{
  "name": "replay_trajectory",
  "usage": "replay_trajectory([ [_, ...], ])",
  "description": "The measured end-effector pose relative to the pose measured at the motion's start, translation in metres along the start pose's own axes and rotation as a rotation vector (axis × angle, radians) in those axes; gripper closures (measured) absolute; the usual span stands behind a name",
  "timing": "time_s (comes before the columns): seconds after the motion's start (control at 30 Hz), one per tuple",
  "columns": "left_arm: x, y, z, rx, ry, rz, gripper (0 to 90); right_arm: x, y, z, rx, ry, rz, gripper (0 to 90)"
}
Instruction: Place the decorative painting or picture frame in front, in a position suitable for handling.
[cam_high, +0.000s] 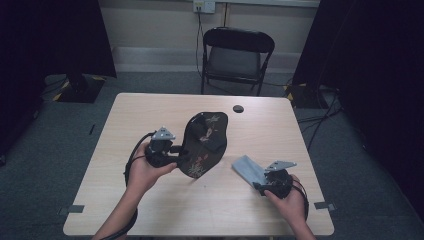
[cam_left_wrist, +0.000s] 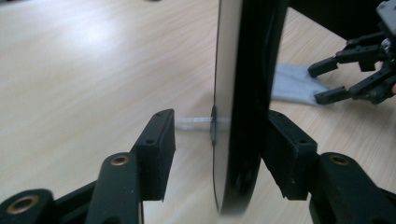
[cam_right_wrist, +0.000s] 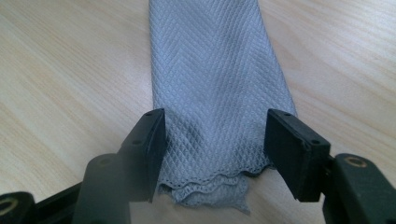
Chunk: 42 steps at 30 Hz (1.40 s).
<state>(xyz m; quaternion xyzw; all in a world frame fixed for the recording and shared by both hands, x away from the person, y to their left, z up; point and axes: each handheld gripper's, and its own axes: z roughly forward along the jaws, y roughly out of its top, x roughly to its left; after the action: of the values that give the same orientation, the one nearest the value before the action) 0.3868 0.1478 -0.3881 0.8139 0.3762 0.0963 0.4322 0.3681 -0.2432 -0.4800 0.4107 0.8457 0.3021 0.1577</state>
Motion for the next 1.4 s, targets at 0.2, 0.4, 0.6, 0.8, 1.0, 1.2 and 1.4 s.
replay_trajectory([
  [0.2, 0.001, -0.03, 0.003, 0.014, 0.004, 0.028, 53.9, 0.002, 0.002, -0.001, 0.01, -0.008, -0.013, 40.5],
  [0.4, 0.005, -0.032, 0.007, -0.011, -0.011, -0.014, 76.2, 0.001, 0.006, -0.006, -0.004, -0.014, -0.001, 38.8],
  [0.6, 0.006, -0.029, 0.014, -0.03, -0.013, -0.003, 77.4, -0.001, 0.01, -0.008, -0.016, -0.007, 0.009, 38.9],
  [0.8, 0.007, -0.026, 0.016, -0.008, -0.001, 0.01, 77.7, 0.0, 0.015, -0.001, -0.017, 0.006, 0.019, 33.5],
  [1.0, 0.008, -0.034, 0.015, 0.024, 0.019, -0.017, 72.6, 0.002, 0.011, 0.008, 0.048, -0.005, 0.01, 35.4],
  [1.2, 0.014, -0.038, 0.013, 0.028, 0.031, -0.022, 72.5, 0.002, 0.014, 0.007, 0.07, -0.03, 0.019, 51.6],
  [1.4, 0.016, -0.041, 0.013, 0.025, 0.036, -0.028, 69.6, 0.001, 0.014, 0.005, 0.076, -0.05, 0.037, 59.8],
])
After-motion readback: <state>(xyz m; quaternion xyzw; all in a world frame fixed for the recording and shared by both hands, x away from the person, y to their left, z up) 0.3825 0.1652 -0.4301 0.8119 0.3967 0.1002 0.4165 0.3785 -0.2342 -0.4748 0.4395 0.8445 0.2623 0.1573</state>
